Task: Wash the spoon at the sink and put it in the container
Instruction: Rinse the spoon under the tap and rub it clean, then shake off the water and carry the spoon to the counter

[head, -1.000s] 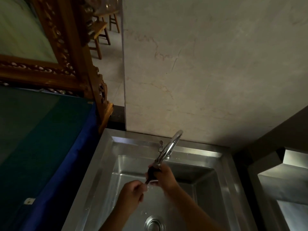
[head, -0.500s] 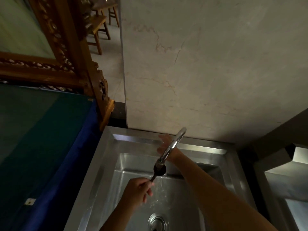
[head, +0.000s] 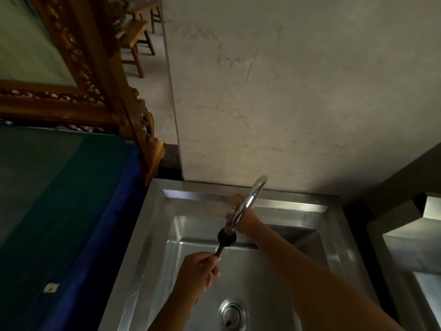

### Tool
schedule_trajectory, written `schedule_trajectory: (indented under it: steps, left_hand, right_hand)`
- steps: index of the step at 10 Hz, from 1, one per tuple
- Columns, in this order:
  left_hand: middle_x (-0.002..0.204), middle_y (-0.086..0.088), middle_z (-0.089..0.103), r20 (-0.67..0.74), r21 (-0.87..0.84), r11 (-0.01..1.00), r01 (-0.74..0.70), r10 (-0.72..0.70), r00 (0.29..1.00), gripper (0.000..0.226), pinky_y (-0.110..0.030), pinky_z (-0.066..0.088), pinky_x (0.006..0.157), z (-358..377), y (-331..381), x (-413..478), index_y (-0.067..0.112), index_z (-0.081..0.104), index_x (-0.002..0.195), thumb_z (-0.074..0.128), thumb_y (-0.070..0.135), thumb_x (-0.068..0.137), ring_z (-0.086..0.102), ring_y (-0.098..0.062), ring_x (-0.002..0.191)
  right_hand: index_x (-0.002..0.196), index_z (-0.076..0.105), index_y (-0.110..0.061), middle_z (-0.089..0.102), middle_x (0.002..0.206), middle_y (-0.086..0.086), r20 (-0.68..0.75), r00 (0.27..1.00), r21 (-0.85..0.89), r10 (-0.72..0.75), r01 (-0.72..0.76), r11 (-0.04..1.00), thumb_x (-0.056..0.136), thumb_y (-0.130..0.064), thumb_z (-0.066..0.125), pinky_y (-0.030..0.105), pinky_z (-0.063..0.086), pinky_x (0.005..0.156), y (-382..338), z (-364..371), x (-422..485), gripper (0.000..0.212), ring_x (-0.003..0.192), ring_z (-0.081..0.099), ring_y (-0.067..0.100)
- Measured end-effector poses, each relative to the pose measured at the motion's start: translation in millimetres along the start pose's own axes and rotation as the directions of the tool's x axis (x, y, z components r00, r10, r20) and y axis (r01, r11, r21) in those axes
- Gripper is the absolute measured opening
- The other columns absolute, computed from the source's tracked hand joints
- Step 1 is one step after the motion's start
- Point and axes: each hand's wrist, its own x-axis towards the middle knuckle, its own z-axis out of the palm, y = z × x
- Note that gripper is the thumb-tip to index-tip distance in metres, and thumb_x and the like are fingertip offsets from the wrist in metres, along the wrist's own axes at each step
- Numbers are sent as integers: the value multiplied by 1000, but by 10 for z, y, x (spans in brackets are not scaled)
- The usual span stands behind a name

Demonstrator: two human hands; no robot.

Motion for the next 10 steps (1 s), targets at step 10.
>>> schedule_trajectory:
  steps: [10]
  left_hand:
    - [65, 3, 72, 98, 425, 845, -326, 315, 944, 13, -28, 46, 63, -92, 792, -1292, 22, 75, 72, 68, 23, 83, 57, 0, 53]
  right_hand:
    - [108, 67, -8, 73, 102, 11, 57, 995, 841, -79, -5, 540, 94, -26, 56, 44, 50, 87, -204, -709, -2466, 26, 95, 68, 26]
